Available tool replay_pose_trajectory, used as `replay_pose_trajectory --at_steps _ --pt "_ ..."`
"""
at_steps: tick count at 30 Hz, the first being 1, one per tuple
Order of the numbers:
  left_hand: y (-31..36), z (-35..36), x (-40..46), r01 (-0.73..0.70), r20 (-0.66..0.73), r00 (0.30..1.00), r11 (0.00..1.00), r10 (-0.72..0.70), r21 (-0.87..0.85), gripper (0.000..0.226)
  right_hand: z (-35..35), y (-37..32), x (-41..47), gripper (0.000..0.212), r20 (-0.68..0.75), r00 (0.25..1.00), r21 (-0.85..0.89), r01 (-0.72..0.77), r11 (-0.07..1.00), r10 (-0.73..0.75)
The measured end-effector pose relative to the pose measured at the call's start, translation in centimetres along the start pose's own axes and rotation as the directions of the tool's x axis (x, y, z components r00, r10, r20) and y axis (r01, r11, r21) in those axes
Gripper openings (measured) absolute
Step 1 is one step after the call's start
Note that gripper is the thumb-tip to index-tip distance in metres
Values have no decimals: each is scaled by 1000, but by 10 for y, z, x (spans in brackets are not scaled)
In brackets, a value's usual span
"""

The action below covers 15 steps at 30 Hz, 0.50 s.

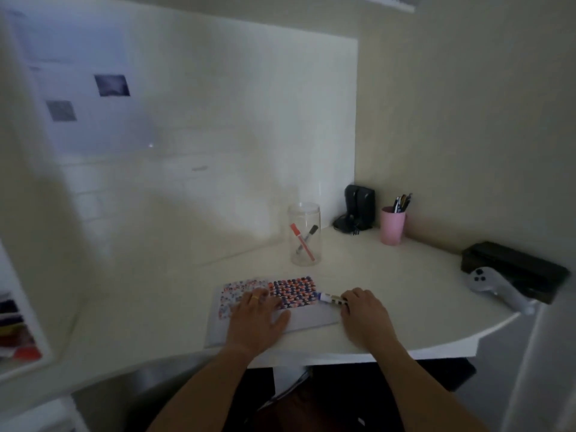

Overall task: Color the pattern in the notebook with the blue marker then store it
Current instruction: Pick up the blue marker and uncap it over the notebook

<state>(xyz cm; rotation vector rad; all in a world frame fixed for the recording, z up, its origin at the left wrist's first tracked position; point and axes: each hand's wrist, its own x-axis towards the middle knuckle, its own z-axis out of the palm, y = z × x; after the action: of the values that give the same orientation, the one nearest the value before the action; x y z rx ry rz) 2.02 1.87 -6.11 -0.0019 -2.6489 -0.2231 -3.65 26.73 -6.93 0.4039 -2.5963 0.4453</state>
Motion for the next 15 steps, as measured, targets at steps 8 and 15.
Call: replay_pose_trajectory --at_steps 8,15 --pt "-7 4 3 43 109 993 995 -33 -85 53 8 2 1 23 6 1000 2 14 1000 -14" --pt "-18 -10 33 -41 296 953 995 66 -89 49 5 7 12 20 -7 998 60 60 996 -60"
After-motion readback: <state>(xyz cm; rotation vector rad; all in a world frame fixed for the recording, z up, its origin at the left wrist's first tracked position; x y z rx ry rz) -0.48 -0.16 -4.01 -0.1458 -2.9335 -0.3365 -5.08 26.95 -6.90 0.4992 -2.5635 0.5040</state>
